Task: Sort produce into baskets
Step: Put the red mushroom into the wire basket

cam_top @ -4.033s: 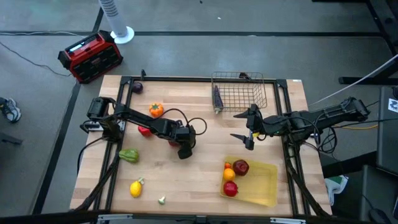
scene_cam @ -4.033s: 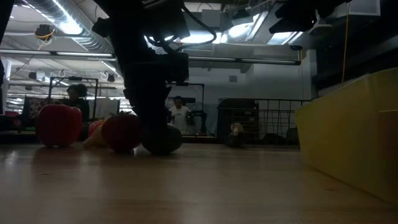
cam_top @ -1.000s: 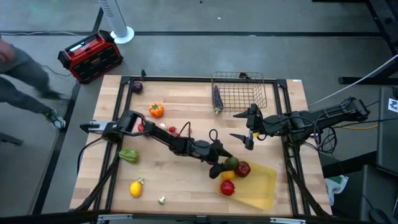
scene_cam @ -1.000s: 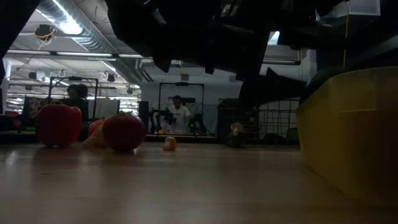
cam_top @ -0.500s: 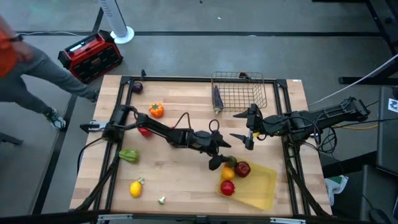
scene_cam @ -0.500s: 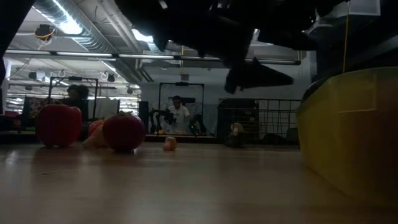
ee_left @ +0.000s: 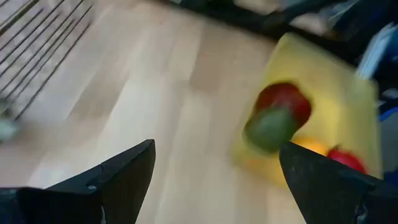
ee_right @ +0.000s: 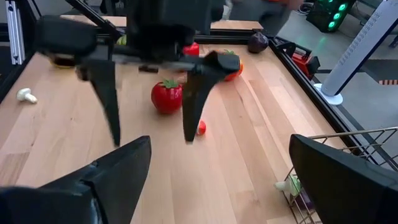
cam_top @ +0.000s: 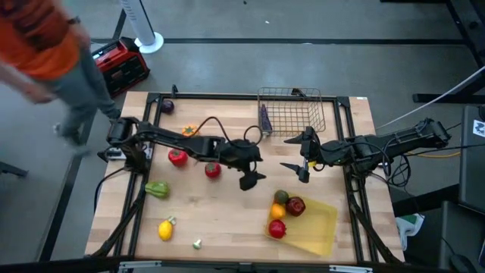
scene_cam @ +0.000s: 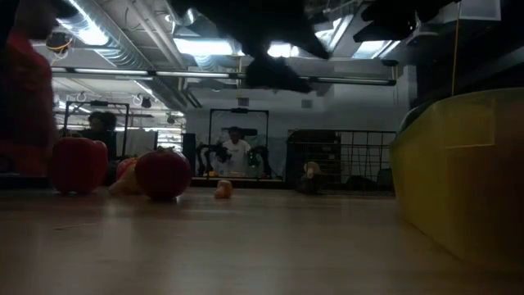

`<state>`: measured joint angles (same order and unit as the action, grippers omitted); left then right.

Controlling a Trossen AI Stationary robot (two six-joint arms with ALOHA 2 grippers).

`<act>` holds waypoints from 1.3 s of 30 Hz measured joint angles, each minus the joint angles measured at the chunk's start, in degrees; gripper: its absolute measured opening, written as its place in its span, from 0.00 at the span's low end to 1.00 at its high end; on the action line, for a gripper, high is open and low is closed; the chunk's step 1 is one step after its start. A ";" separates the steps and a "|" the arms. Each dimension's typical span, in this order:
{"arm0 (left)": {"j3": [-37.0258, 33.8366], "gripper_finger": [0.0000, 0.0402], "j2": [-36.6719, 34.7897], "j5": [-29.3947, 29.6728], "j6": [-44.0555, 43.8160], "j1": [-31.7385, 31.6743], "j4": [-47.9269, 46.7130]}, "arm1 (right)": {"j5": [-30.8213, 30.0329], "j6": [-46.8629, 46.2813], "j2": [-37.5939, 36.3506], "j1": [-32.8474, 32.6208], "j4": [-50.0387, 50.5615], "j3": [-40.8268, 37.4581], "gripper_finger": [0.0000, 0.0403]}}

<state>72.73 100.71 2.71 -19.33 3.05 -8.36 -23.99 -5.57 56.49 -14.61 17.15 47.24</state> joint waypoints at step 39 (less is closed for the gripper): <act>-14.09 0.54 3.08 10.05 -7.40 -7.45 -14.62 | 0.00 -0.03 0.00 0.01 0.98 -0.01 0.93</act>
<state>58.64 103.79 12.75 -26.73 -4.40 -22.98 -23.99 -5.61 56.49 -14.60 18.13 47.23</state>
